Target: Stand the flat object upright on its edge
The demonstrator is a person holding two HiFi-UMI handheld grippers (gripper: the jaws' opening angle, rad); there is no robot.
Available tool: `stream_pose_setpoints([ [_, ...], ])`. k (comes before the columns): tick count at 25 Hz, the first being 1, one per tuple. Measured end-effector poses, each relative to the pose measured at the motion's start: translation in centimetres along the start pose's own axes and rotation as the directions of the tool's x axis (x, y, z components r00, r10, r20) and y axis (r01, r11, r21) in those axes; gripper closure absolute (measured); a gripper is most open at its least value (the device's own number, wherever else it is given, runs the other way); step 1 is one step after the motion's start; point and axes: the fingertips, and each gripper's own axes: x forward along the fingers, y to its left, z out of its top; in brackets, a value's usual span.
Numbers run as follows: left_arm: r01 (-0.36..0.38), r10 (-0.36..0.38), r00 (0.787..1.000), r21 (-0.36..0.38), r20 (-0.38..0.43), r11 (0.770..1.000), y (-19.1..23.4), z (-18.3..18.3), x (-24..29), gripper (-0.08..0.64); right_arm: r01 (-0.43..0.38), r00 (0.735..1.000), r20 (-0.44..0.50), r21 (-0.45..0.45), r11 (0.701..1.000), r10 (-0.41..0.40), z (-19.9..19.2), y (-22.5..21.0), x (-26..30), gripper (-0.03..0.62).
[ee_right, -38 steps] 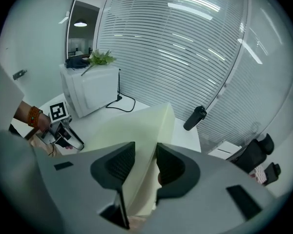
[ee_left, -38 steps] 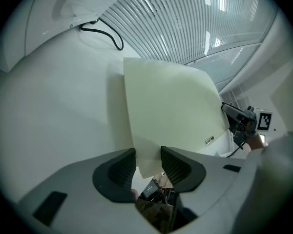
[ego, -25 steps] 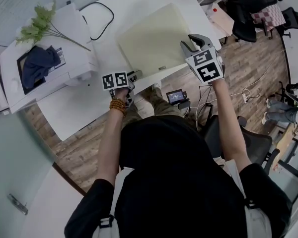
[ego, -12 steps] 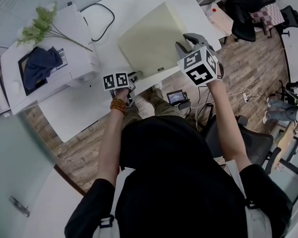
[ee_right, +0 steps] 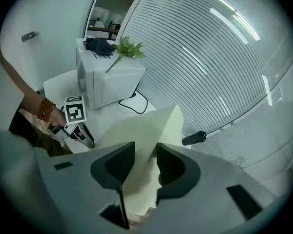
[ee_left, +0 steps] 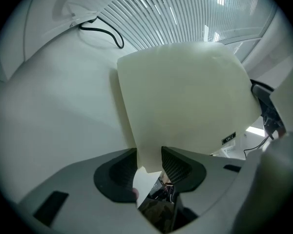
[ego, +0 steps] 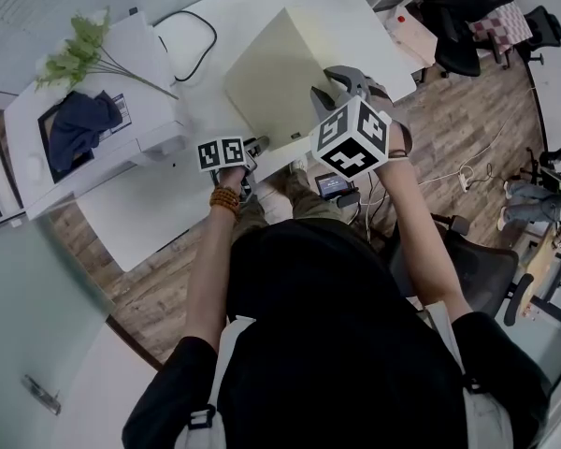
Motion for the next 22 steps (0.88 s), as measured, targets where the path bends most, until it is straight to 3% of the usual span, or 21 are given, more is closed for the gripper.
stream_pose_setpoints([
  [15, -0.003, 0.003, 1.000, 0.019, 0.003, 1.000, 0.0, -1.5, -0.5, 0.394, -0.036, 0.999, 0.027, -0.103, 0.994, 0.039, 4.8, 4.9, -1.9, 0.450],
  [19, -0.013, 0.009, 0.999, 0.098, 0.047, 0.995, -0.7, -1.6, -1.9, 0.379, -0.084, 0.992, 0.088, -0.057, 0.995, 0.088, 5.5, 5.5, -2.5, 0.442],
  [22, -0.037, 0.006, 0.989, 0.206, 0.149, 0.978, -1.6, -0.5, -4.1, 0.373, -0.130, 0.975, 0.178, -0.013, 0.991, 0.130, 5.8, 5.6, -3.4, 0.438],
])
